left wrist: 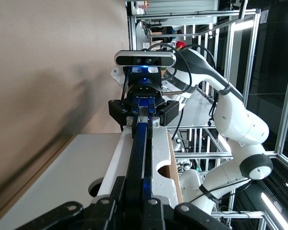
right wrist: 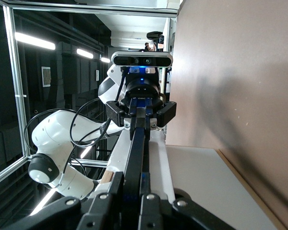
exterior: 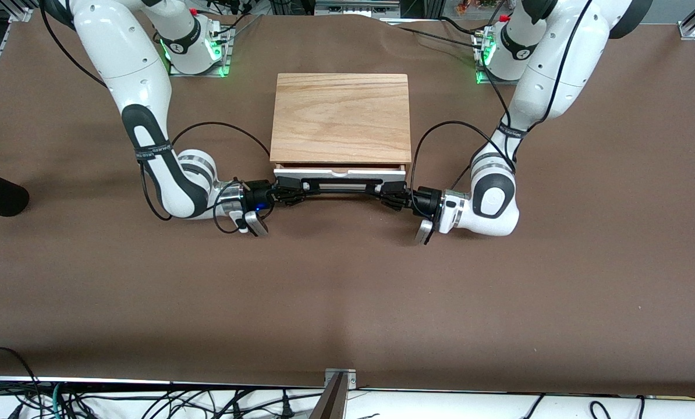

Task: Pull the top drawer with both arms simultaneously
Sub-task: 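Pull the black handle outward with both grippers, sliding the drawer open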

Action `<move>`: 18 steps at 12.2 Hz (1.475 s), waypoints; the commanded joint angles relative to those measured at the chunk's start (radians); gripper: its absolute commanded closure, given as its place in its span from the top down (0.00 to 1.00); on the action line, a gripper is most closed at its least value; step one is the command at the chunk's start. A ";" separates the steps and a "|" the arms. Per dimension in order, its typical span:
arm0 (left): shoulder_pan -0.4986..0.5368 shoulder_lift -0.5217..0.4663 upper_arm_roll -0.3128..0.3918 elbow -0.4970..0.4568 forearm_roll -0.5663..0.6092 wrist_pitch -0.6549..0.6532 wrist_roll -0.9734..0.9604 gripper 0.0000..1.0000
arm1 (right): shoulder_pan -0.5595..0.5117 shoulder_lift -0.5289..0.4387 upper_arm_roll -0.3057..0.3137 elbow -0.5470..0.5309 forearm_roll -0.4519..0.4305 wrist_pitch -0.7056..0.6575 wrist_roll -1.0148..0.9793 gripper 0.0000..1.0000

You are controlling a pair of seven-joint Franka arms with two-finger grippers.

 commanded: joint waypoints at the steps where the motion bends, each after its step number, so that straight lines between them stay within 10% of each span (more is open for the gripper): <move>1: -0.003 0.013 0.001 0.117 -0.011 -0.031 -0.106 0.00 | -0.039 0.075 -0.005 0.114 0.028 -0.003 0.007 0.14; 18: 0.002 0.128 0.066 0.401 -0.008 -0.028 -0.275 0.00 | -0.102 0.239 -0.023 0.405 0.018 0.084 0.146 0.14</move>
